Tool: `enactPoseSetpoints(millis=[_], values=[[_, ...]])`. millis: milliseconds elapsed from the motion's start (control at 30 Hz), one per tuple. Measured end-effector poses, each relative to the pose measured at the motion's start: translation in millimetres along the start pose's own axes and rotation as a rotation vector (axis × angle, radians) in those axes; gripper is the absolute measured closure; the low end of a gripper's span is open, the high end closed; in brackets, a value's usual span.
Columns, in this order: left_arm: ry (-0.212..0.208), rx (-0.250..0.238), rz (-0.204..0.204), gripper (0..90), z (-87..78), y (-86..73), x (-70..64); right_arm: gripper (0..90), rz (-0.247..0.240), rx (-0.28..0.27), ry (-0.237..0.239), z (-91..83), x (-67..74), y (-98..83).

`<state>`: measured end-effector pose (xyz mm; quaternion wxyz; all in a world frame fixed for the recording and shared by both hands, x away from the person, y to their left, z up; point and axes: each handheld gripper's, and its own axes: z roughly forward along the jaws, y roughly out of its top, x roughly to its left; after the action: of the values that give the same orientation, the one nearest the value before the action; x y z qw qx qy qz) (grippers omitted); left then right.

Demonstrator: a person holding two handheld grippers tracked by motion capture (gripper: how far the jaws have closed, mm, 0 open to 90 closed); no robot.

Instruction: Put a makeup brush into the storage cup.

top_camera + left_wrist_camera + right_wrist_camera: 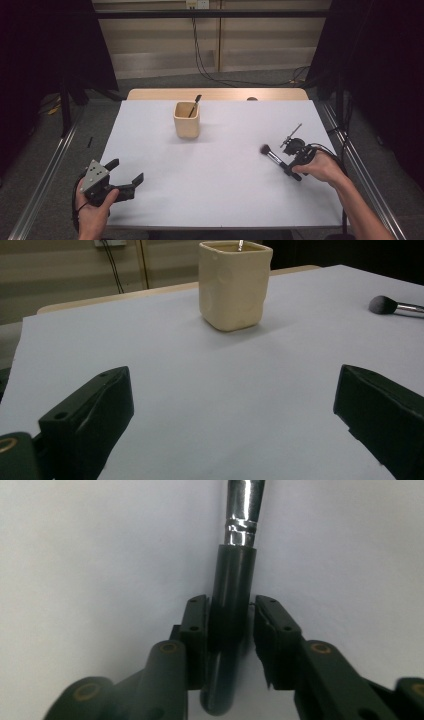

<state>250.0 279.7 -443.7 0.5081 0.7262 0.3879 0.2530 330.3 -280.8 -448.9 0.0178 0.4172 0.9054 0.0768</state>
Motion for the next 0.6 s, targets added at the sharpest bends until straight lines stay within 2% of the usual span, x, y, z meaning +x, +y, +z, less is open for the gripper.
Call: enactPoseSetpoints(millis=[200, 333, 600], values=[[-0.002, -0.001, 0.001, 2.7, 0.0, 0.0, -0.3, 75.0, 0.029, 0.005, 0.003, 0.2, 1.3, 1.0], [0.005, 0.001, -0.002, 2.6, 1.1, 0.0, -0.2, 75.1, 0.021, -0.006, -0.002, 0.0, 1.0, -0.6], [0.006, 0.004, -0.001, 2.9, 1.7, -0.1, 0.6, 75.3, 0.038, -0.035, -0.005, -1.2, 2.4, -4.6]])
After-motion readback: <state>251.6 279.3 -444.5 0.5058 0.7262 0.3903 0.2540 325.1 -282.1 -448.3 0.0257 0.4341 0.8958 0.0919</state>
